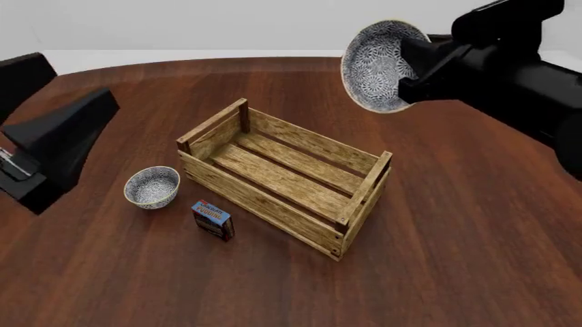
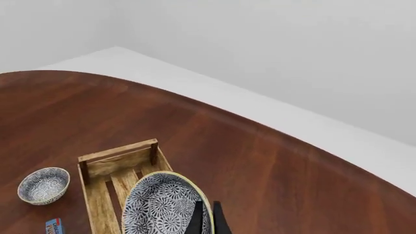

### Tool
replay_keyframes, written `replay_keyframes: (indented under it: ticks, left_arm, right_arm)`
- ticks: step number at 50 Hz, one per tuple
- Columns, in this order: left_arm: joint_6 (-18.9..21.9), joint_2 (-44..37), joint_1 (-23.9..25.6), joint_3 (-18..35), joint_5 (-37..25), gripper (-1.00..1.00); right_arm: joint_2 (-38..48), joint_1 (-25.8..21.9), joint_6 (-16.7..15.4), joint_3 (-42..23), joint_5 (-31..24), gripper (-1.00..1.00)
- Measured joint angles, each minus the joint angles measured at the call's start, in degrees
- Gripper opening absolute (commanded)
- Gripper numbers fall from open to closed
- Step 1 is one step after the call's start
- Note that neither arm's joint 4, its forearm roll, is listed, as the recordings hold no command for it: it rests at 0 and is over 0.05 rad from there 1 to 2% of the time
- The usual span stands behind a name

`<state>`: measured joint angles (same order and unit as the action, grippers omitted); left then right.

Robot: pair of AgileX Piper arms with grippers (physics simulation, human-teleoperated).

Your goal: Stack the right bowl on the left bowl and place them in the tray.

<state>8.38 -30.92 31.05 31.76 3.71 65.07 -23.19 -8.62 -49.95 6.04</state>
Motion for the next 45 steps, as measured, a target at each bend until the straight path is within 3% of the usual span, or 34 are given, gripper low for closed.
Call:
replay_keyframes:
  ticks: [17, 45]
  left_arm:
    - [0.37, -13.23, 6.42, 7.22, 3.42, 1.0]
    - [-0.07, -28.24, 11.0, 15.8, 4.29, 1.0]
  right_arm:
    - [-0.4, -3.82, 0.11, -0.7, -0.09, -1.0]
    - [0.33, -6.59, -0.79, -0.73, 0.23, -1.0]
